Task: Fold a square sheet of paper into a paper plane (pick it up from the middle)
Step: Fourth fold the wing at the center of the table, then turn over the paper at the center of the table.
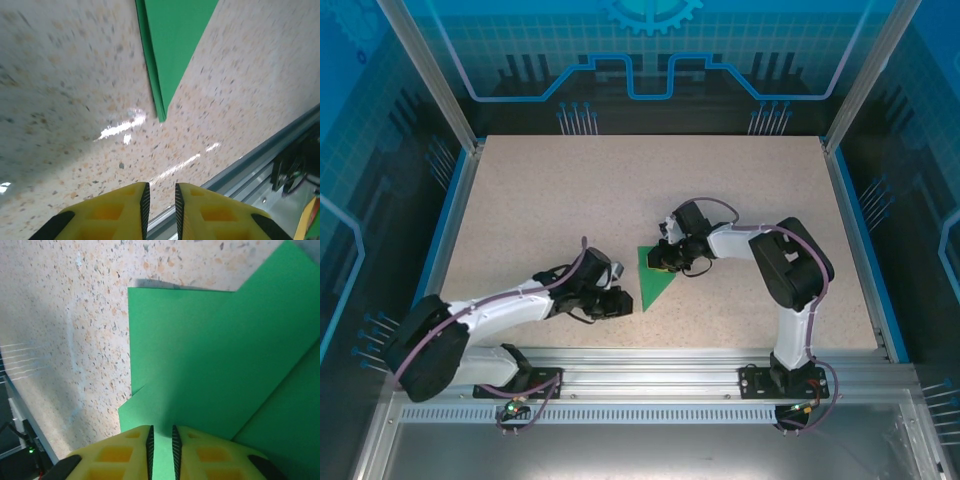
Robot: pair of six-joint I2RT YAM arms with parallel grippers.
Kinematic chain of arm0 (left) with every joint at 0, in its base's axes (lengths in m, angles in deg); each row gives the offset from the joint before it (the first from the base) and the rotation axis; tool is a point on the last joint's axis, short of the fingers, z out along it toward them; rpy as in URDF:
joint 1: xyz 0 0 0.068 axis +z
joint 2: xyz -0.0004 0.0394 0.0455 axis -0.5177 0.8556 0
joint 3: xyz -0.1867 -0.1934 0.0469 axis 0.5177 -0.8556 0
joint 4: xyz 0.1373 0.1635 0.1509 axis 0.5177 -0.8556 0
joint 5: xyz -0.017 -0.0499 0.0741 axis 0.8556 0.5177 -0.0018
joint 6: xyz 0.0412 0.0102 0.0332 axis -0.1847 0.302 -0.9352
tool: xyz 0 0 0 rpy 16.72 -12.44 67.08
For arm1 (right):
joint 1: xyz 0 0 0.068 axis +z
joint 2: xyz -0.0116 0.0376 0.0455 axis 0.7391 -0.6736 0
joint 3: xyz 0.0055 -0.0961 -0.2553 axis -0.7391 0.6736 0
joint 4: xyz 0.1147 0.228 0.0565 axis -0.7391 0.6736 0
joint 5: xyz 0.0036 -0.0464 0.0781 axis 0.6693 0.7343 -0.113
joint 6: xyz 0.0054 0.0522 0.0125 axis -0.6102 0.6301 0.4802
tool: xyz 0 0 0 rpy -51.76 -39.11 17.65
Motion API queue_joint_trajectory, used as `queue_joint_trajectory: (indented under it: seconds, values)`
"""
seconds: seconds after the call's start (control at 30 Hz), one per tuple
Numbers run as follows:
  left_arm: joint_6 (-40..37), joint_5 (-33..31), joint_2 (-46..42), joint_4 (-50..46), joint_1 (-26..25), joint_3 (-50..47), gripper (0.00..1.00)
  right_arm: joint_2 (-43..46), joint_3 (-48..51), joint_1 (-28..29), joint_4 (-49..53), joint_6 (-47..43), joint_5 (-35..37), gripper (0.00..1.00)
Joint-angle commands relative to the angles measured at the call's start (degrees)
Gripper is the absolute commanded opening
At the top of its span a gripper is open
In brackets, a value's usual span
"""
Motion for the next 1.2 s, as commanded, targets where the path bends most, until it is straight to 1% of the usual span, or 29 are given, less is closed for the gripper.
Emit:
queue_joint_trajectory:
  seconds: [0.0, 0.13, 0.27, 0.53, 0.57, 0.67, 0.77, 0.93, 1.17]
  values:
    - [1.8, -4.8, -1.9, -2.2, 1.9, 2.6, 0.25, 4.1, -0.4, 0.4, 5.6, -1.8, 4.1, 0.24]
    - [1.7, -4.9, 0.2, -1.5, 2.2, 5.4, 0.24, 9.0, 0.4, 0.4, 8.3, -2.8, 6.7, 0.34]
    - [1.9, -4.2, 3.8, 0.5, 2.2, 7.8, 0.24, 13.0, 2.8, -0.1, 10.3, -3.1, 9.9, 0.4]
    - [1.2, -2.6, 12.0, 3.3, 2.3, 12.8, 0.22, 16.6, 8.5, -1.0, 8.2, -0.6, 9.8, 0.48]
    - [1.0, -2.6, 13.3, 3.3, 2.2, 13.6, 0.21, 16.9, 10.5, -1.0, 7.4, 0.0, 9.7, 0.48]
    - [0.2, -2.7, 17.4, 3.5, 2.2, 15.7, 0.2, 16.9, 12.1, -0.8, 5.8, 1.0, 8.9, 0.49]
    - [-0.2, -2.9, 20.9, 3.9, 2.2, 17.6, 0.18, 16.2, 12.7, -0.6, 5.8, 1.9, 10.1, 0.49]
    - [-1.6, -5.6, 24.1, 2.1, 2.2, 19.3, 0.16, 14.9, 12.9, -0.6, 4.2, 2.8, 9.5, 0.49]
    - [-2.3, -6.6, 27.3, 2.0, 2.2, 18.8, 0.14, 13.6, 12.0, -0.6, 3.8, 3.2, 9.5, 0.49]
